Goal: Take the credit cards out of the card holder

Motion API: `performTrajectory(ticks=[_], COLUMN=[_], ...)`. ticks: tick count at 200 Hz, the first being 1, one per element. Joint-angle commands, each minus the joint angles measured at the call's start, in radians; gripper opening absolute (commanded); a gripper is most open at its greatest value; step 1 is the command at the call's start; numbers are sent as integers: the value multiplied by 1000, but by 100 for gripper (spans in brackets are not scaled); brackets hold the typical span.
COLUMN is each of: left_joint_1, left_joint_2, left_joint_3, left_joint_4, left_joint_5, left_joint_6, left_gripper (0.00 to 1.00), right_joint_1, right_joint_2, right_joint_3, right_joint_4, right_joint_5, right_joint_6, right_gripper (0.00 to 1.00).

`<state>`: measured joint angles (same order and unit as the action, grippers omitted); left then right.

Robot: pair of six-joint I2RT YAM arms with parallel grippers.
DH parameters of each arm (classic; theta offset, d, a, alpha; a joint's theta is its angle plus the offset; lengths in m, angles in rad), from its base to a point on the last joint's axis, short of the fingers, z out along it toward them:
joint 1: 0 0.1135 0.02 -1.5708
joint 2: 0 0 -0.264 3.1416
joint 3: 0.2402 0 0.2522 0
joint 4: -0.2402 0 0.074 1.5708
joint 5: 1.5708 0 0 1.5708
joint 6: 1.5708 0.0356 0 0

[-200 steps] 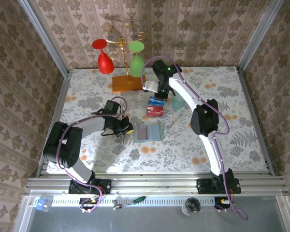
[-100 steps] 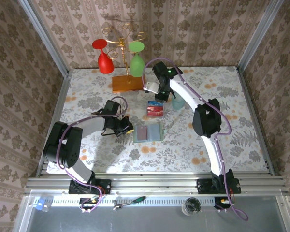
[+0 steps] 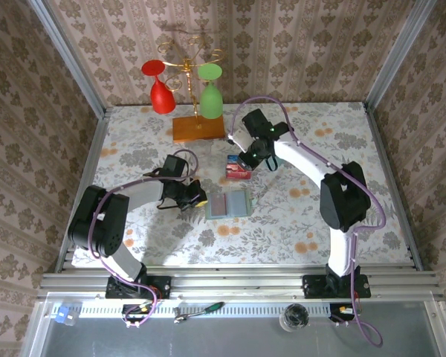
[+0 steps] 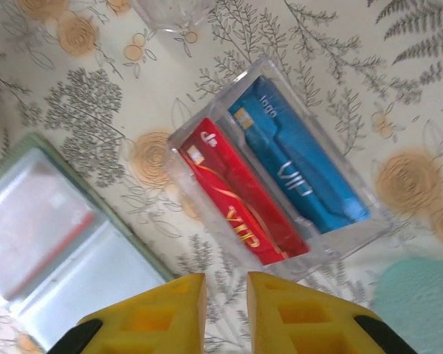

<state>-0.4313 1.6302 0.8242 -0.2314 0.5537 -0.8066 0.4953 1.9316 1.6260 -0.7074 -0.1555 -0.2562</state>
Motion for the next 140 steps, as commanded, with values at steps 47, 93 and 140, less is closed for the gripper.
performTrajectory(ticks=[47,93,140], left_joint_1=[-19,-19,-52], left_joint_2=[15,15,23], left_joint_3=[-1,-10,-23], left_joint_4=[3,-6,-13], left_joint_5=[-2,-21,-39], left_joint_6=[17,17,24], left_gripper=[0,0,0], right_joint_1=[35,67,93], right_joint_2=[-146,-145,-135], right_joint_3=[-259,-350,-410], right_joint_4=[250,322,374], right_joint_5=[-183,-263,-308], right_joint_6=[517,753,857], right_gripper=[22,21,21])
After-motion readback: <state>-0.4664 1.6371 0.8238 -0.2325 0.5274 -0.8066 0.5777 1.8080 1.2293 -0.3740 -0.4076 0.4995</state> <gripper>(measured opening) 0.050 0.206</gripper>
